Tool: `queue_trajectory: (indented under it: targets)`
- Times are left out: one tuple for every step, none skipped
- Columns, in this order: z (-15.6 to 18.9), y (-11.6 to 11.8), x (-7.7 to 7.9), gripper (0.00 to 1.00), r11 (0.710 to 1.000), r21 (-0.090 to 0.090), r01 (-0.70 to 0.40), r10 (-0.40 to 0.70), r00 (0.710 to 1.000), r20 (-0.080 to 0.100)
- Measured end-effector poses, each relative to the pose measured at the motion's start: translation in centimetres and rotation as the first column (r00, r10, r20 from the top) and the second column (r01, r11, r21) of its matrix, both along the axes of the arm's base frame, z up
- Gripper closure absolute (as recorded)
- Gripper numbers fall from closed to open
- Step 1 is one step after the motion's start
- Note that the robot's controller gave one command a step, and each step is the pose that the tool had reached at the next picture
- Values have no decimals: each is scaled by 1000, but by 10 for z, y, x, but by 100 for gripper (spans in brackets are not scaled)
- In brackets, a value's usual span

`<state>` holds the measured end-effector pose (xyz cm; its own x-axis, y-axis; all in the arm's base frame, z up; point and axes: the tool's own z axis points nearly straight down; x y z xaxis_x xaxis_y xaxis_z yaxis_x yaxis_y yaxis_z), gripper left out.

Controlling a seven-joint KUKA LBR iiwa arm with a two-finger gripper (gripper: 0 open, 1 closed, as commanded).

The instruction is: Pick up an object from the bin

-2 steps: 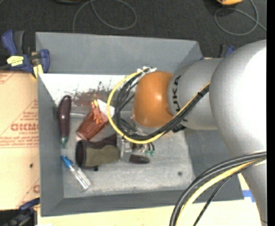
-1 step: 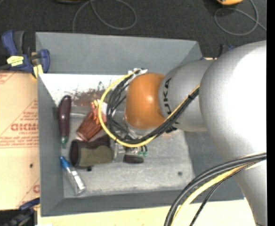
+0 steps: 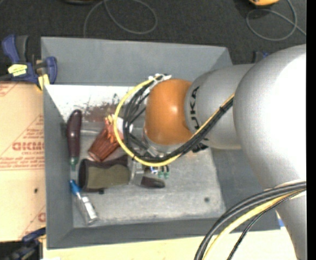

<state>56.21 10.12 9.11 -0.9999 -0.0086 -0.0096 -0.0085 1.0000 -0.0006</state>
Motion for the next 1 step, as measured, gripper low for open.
queue_trajectory:
  targets:
    - [25,-10,31,100,998,-1,-56,56,998,4]
